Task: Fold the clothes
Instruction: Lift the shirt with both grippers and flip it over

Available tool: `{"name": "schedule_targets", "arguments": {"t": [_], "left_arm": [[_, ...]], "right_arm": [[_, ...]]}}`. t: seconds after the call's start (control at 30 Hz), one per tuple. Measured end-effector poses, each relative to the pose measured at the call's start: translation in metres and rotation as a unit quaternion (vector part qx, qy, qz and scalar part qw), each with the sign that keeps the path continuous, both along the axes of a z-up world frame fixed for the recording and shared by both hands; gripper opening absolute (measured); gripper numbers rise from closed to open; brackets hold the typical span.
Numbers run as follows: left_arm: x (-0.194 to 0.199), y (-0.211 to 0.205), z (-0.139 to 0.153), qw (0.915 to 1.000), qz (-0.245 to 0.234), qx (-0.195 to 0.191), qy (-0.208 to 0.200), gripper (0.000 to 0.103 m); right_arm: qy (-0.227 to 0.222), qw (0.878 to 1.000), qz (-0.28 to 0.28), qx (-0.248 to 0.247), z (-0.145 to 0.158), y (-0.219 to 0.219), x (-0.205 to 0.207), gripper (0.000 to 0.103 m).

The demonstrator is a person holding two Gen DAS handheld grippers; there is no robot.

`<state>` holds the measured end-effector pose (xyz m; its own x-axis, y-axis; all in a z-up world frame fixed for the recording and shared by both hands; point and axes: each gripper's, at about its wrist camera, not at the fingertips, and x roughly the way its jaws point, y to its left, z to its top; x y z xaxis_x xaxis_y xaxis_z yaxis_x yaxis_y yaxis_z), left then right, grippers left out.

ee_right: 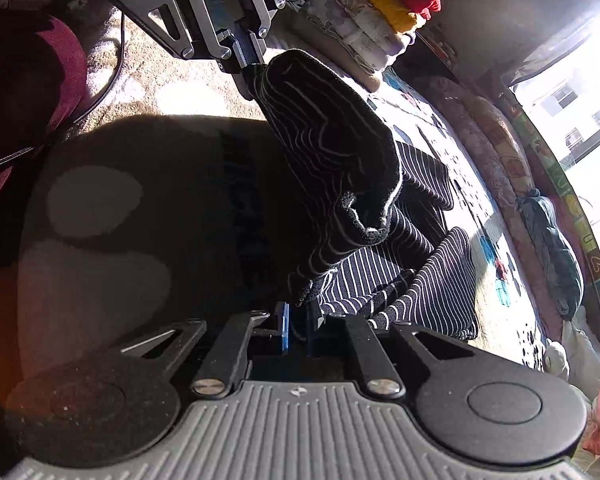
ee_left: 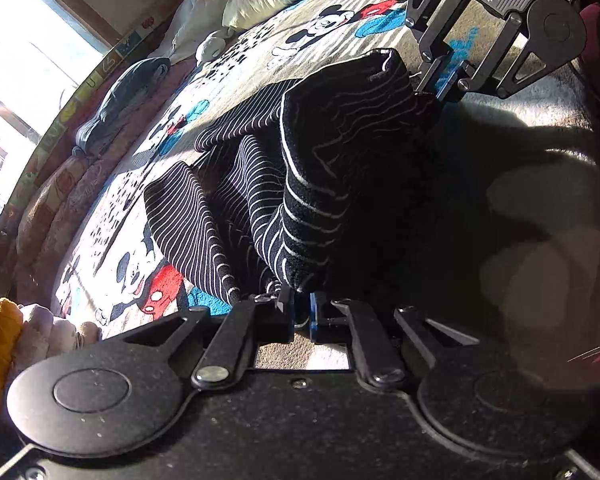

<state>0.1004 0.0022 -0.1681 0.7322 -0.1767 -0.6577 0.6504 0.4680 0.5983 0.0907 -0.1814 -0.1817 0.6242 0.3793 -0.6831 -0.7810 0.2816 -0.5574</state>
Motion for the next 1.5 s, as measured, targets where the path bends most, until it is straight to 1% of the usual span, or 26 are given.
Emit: {"name": "schedule_targets", "arguments": {"t": [0.13, 0.23, 0.27, 0.33, 0.37, 0.4, 0.43, 0.47, 0.5, 0.57, 0.63, 0.7, 0.8, 0.87, 0.93, 0.97, 1.0, 1.03, 1.07, 1.1, 1.13, 1.17, 1.27, 1.4, 1.47, 1.5], "left_arm": [[-0.01, -0.006, -0.013, 0.9981, -0.015, 0.053, -0.025, 0.004], [-0.011, -0.005, -0.02, 0.997, -0.007, 0.068, -0.038, 0.005], [-0.011, -0.005, -0.022, 0.997, -0.004, 0.069, -0.035, 0.008], [-0.019, -0.004, -0.026, 0.9959, -0.006, 0.076, -0.048, 0.025], [-0.023, -0.004, -0.028, 0.9952, -0.008, 0.08, -0.057, 0.052], [-0.029, -0.004, -0.03, 0.9941, -0.014, 0.082, -0.07, 0.07], [-0.034, -0.004, -0.031, 0.9933, -0.02, 0.082, -0.079, 0.071], [-0.039, -0.004, -0.032, 0.9928, -0.023, 0.083, -0.083, 0.071], [-0.044, -0.005, -0.034, 0.9924, -0.025, 0.086, -0.085, 0.071], [-0.054, -0.006, -0.039, 0.9907, -0.034, 0.096, -0.09, 0.071], [-0.067, -0.01, -0.049, 0.9877, -0.046, 0.113, -0.098, 0.071], [-0.073, -0.012, -0.056, 0.9843, -0.057, 0.128, -0.108, 0.071], [-0.077, -0.015, -0.063, 0.9791, -0.07, 0.145, -0.124, 0.07], [-0.074, -0.017, -0.068, 0.9732, -0.082, 0.161, -0.142, 0.068], [-0.07, -0.021, -0.072, 0.9681, -0.095, 0.176, -0.151, 0.061], [-0.068, -0.023, -0.073, 0.9663, -0.103, 0.181, -0.151, 0.052], [-0.064, -0.024, -0.072, 0.9676, -0.103, 0.177, -0.149, 0.033], [-0.06, -0.025, -0.07, 0.9704, -0.097, 0.167, -0.145, 0.024], [-0.057, -0.026, -0.068, 0.9731, -0.092, 0.157, -0.142, 0.02], [-0.056, -0.026, -0.062, 0.9762, -0.087, 0.142, -0.139, 0.014], [-0.059, -0.026, -0.054, 0.9793, -0.082, 0.125, -0.137, 0.013], [-0.065, -0.027, -0.046, 0.9802, -0.083, 0.111, -0.141, 0.012], [-0.084, -0.027, -0.04, 0.9801, -0.096, 0.098, -0.144, 0.011], [-0.094, -0.025, -0.069, 0.9804, -0.106, 0.115, -0.12, 0.011], [-0.1, -0.023, -0.085, 0.9793, -0.105, 0.13, -0.114, 0.011], [-0.102, -0.022, -0.087, 0.9798, -0.102, 0.131, -0.112, 0.011]], "right_arm": [[-0.005, 1.0, -0.012, -0.001, -0.002, -0.006, -0.01, 0.009], [-0.008, 1.0, -0.021, -0.008, -0.006, -0.012, -0.018, 0.009], [-0.009, 1.0, -0.021, -0.009, -0.007, -0.015, -0.022, 0.009], [-0.012, 1.0, -0.021, -0.015, -0.008, -0.018, -0.032, 0.009], [-0.015, 1.0, -0.023, -0.013, -0.007, -0.02, -0.036, 0.009], [-0.02, 0.999, -0.025, -0.009, -0.006, -0.021, -0.041, 0.01], [-0.024, 0.999, -0.027, -0.004, -0.005, -0.022, -0.046, 0.01], [-0.029, 0.999, -0.026, -0.003, -0.006, -0.02, -0.05, 0.014], [-0.034, 0.999, -0.022, -0.005, -0.008, -0.018, -0.054, 0.025], [-0.044, 0.999, -0.015, -0.007, -0.012, -0.012, -0.062, 0.035], [-0.055, 0.998, -0.004, -0.018, -0.019, -0.003, -0.066, 0.039], [-0.076, 0.997, 0.001, -0.033, -0.026, 0.008, -0.066, 0.047], [-0.101, 0.994, 0.002, -0.039, -0.033, 0.02, -0.062, 0.049], [-0.111, 0.993, 0.002, -0.045, -0.037, 0.026, -0.058, 0.053], [-0.112, 0.993, 0.004, -0.045, -0.04, 0.032, -0.053, 0.053], [-0.098, 0.994, 0.003, -0.036, -0.039, 0.034, -0.049, 0.049], [-0.078, 0.997, 0.0, -0.024, -0.037, 0.035, -0.046, 0.038], [-0.062, 0.998, -0.001, -0.016, -0.034, 0.036, -0.044, 0.026], [-0.048, 0.999, -0.002, -0.009, -0.03, 0.036, -0.042, 0.01], [-0.034, 0.999, -0.003, -0.001, -0.026, 0.036, -0.041, 0.01], [-0.033, 0.999, 0.0, 0.001, -0.022, 0.034, -0.044, 0.01], [-0.039, 0.999, 0.005, 0.001, -0.019, 0.031, -0.048, 0.01], [-0.045, 0.999, 0.02, -0.012, -0.018, 0.023, -0.06, 0.01], [-0.047, 0.997, 0.029, -0.052, -0.035, 0.022, -0.069, 0.011], [-0.05, 0.996, 0.031, -0.062, -0.04, 0.022, -0.075, 0.011], [-0.05, 0.996, 0.034, -0.064, -0.04, 0.021, -0.079, 0.014]]}}
